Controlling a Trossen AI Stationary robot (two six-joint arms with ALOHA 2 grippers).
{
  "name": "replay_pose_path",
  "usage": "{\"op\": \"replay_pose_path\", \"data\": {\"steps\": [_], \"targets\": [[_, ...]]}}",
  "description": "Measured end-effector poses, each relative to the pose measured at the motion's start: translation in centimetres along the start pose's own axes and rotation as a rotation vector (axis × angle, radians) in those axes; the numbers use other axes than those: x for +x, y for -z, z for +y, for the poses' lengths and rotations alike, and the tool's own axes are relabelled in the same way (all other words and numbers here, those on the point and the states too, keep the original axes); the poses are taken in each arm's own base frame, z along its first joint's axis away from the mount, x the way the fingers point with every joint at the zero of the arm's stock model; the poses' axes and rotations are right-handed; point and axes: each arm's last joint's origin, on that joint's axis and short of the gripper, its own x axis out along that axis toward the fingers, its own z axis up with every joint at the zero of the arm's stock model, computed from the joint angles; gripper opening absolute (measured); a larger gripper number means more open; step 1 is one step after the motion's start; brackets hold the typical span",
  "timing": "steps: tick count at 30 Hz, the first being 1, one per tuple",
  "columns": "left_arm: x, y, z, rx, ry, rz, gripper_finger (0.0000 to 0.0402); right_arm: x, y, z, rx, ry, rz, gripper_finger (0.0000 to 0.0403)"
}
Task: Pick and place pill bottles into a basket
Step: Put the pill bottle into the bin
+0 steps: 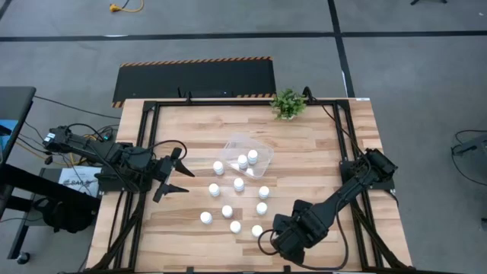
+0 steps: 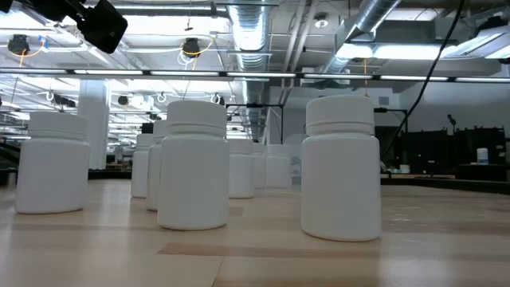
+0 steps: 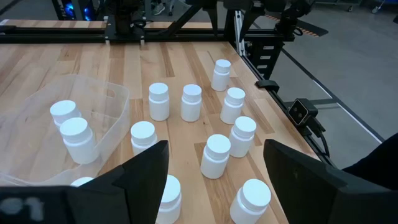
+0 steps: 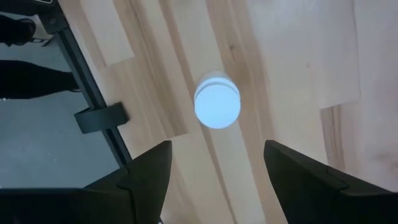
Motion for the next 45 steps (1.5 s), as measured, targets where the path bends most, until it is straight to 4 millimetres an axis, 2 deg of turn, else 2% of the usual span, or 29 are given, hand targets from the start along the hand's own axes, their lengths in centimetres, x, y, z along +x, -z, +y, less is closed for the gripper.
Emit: {"op": "replay_pose_path", "data": {"steps": [7,25,45], "targets": [[0.0,0.0,0.0,-0.003,0.000,0.000,0.0251,0.1,-0.1,0.0,-0.019,0.012,-0.017,0.0249],[0.0,0.0,0.0,-0.007,0.000,0.000,0.0251,3.5,0.1,-0.4,-0.023,0.000,-0.015,0.0249],[0.0,0.0,0.0,-0.007,0.000,0.000,0.0251,5.5,0.1,-0.6,-0.027,-0.016,-0.030,0.0249]]}}
